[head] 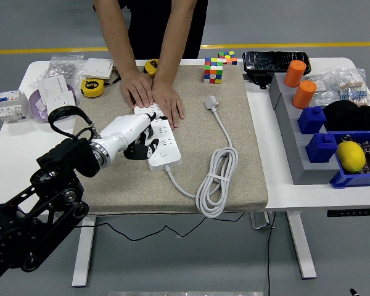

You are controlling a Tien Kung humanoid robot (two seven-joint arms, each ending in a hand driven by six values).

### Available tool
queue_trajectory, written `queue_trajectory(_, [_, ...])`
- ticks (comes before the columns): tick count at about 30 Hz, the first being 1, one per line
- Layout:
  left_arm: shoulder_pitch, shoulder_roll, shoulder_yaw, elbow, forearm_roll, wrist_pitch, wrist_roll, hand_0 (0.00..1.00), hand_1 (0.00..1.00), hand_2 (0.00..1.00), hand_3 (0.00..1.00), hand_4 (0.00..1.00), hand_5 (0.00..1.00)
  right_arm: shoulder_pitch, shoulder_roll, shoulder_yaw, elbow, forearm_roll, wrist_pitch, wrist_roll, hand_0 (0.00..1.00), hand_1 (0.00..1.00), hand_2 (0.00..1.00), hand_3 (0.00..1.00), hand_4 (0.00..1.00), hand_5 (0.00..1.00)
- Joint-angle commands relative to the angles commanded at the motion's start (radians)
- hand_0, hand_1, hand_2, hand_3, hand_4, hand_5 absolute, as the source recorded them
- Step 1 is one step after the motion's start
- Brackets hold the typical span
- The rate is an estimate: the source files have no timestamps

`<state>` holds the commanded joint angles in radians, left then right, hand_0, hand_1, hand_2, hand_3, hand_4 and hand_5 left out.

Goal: Pick up the plug,place it near the board,insert it into the board,press the button

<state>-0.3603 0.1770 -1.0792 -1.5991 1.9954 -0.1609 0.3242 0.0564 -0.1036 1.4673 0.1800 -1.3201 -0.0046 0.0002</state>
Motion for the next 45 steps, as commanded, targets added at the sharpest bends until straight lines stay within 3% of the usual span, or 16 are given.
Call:
queue_trajectory(1, [0.003, -0.009, -0.024, 0.001, -0.034, 0.031, -0.033, 0.39, 0.425, 0.467, 0.602, 0.822, 0.15, 0.0, 0.0, 0.001, 0.0, -0.001, 0.0, 0.0, 0.959, 0.841, 0.784, 0.797, 0.998, 0.998])
queue_trajectory(6, [0.0, -0.055, -0.129, 0.049, -0.235, 0.197, -0.216, 0.39, 0.425, 0.467, 0.602, 0.822, 0.15, 0.001, 0.003, -0.004, 0.0, 0.004, 0.0, 0.001, 0.959, 0.841, 0.784, 0.797, 0.998, 0.998])
queue_trajectory(7, [-0.003, -0.062, -0.142, 0.062, -0.273, 0.213, -0.244, 0.783, 0.795, 0.759, 0.719, 0.996, 0.317, 0.002, 0.003, -0.006, 0.0, 0.006, 0.0, 0.002, 0.958, 0.841, 0.784, 0.797, 0.998, 0.998])
queue_trajectory(12, [-0.032, -0.091, -0.186, 0.149, -0.481, 0.257, -0.362, 0.783, 0.795, 0.759, 0.719, 0.996, 0.317, 0.001, 0.003, -0.003, 0.0, 0.002, 0.0, 0.0, 0.958, 0.841, 0.784, 0.797, 0.998, 0.998])
queue_trajectory(13, [-0.045, -0.097, -0.195, 0.181, -0.54, 0.262, -0.379, 0.998, 0.998, 0.982, 0.944, 0.998, 0.434, 0.001, 0.002, -0.001, 0.0, -0.001, 0.0, -0.001, 0.958, 0.841, 0.784, 0.797, 0.998, 0.998])
queue_trajectory(16, [-0.062, -0.103, -0.203, 0.233, -0.65, 0.271, -0.387, 0.998, 0.998, 0.982, 0.944, 0.998, 0.434, 0.002, 0.001, -0.003, 0.0, 0.0, 0.0, -0.002, 0.958, 0.841, 0.784, 0.797, 0.998, 0.998])
queue_trajectory(20, [-0.101, -0.103, -0.2, 0.35, -0.784, 0.296, -0.374, 0.998, 0.998, 0.998, 0.973, 0.998, 0.391, 0.006, -0.001, -0.009, 0.0, 0.003, 0.0, -0.001, 0.959, 0.841, 0.784, 0.798, 0.998, 0.998])
queue_trajectory(23, [-0.128, -0.102, -0.186, 0.438, -0.723, 0.301, -0.356, 0.998, 0.998, 0.998, 0.973, 0.998, 0.391, 0.007, -0.001, -0.01, 0.0, 0.0, 0.0, -0.002, 0.959, 0.841, 0.784, 0.798, 0.998, 0.998])
queue_trajectory(29, [-0.174, -0.088, -0.12, 0.633, -0.468, 0.281, -0.294, 0.998, 0.998, 0.964, 0.944, 0.998, 0.379, 0.008, -0.004, -0.016, 0.0, 0.001, 0.001, -0.002, 0.958, 0.841, 0.784, 0.797, 0.998, 0.998])
queue_trajectory(31, [-0.18, -0.087, -0.098, 0.66, -0.39, 0.273, -0.285, 0.998, 0.998, 0.964, 0.944, 0.998, 0.379, 0.007, -0.005, -0.015, 0.0, -0.001, 0.001, -0.003, 0.958, 0.841, 0.784, 0.797, 0.998, 0.998])
queue_trajectory(32, [-0.183, -0.087, -0.084, 0.672, -0.345, 0.267, -0.28, 0.998, 0.961, 0.896, 0.879, 0.998, 0.361, 0.006, -0.005, -0.014, 0.0, -0.002, 0.001, -0.004, 0.958, 0.84, 0.784, 0.797, 0.998, 0.998])
queue_trajectory(38, [-0.198, -0.102, -0.019, 0.714, -0.104, 0.244, -0.262, 0.993, 0.95, 0.884, 0.861, 0.998, 0.369, 0.007, -0.006, -0.02, 0.0, 0.0, 0.002, -0.004, 0.958, 0.84, 0.784, 0.798, 0.998, 0.998])
queue_trajectory(43, [-0.206, -0.125, 0.016, 0.747, -0.046, 0.245, -0.264, 0.993, 0.95, 0.884, 0.861, 0.998, 0.369, 0.009, -0.006, -0.024, 0.0, 0.002, 0.002, -0.003, 0.958, 0.84, 0.784, 0.798, 0.998, 0.998])
queue_trajectory(45, [-0.206, -0.13, 0.026, 0.755, -0.041, 0.248, -0.266, 0.947, 0.917, 0.84, 0.82, 0.998, 0.363, 0.009, -0.006, -0.023, 0.0, 0.001, 0.002, -0.003, 0.958, 0.84, 0.784, 0.798, 0.998, 0.998])
